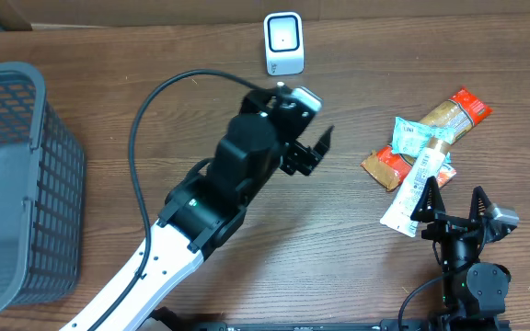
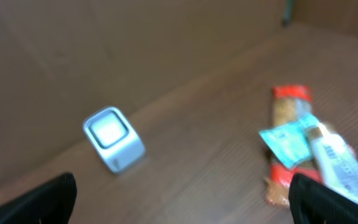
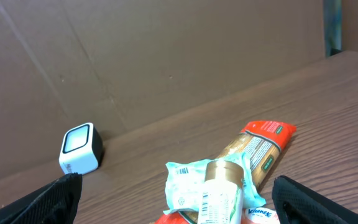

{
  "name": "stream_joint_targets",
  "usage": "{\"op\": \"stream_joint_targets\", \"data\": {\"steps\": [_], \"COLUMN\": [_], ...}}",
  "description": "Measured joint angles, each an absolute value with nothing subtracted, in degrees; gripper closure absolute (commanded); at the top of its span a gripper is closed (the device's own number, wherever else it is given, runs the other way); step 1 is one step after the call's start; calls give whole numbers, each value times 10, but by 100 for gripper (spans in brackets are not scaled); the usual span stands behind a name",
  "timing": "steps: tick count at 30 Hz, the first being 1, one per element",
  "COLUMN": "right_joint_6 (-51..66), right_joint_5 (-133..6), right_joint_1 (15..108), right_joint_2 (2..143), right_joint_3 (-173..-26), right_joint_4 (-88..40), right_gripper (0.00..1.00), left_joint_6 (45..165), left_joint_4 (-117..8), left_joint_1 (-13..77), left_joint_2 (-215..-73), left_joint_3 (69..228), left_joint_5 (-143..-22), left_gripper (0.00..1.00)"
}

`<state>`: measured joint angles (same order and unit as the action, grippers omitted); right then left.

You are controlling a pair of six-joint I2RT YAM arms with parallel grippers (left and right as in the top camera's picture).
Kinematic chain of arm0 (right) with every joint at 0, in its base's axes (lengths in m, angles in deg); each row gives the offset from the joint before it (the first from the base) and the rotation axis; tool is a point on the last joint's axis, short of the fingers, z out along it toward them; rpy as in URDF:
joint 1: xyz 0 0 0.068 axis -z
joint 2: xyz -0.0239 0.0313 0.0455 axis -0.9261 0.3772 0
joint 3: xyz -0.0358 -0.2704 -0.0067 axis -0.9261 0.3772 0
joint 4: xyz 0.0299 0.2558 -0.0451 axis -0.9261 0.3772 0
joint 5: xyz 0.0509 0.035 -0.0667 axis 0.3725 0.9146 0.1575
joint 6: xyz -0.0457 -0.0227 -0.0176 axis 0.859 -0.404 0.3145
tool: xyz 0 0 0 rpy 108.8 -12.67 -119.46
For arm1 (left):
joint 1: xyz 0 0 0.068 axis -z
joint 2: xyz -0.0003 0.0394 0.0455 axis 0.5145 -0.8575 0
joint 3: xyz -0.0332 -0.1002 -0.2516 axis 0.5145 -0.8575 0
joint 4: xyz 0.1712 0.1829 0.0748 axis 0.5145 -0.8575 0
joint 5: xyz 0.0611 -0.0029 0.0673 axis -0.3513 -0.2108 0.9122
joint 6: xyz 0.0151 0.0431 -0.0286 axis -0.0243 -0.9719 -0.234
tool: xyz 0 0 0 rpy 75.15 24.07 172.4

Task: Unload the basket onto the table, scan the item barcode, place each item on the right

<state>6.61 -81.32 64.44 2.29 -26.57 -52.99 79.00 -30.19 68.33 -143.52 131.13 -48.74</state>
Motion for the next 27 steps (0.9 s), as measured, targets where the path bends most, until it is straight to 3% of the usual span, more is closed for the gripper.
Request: {"op": "stream_joint_targets", "data": {"steps": [3,14,20,27], "right_joint_6": [66,66,66,66], "right_joint_5": [-813,-813,-813,-813], "right_joint_1": [644,644,644,644], "right_joint_2": [23,23,23,23], "right_joint_3": [-266,-266,-266,-266], "right_joint_4": [-530,-530,-530,-529], "right_gripper": [0,0,0,0], "left_joint_6": [788,788,788,788], "left_joint_4": [-244,-250,-249,-155], "left_joint_1": [666,620,569,489], "left_joint_2": [-1427,-1414,-1306,-1135], "left_joint_3": [1275,1257,1195,999], "left_joint_5": [-468,-356,-340,-319], "left_gripper": [0,0,0,0]}}
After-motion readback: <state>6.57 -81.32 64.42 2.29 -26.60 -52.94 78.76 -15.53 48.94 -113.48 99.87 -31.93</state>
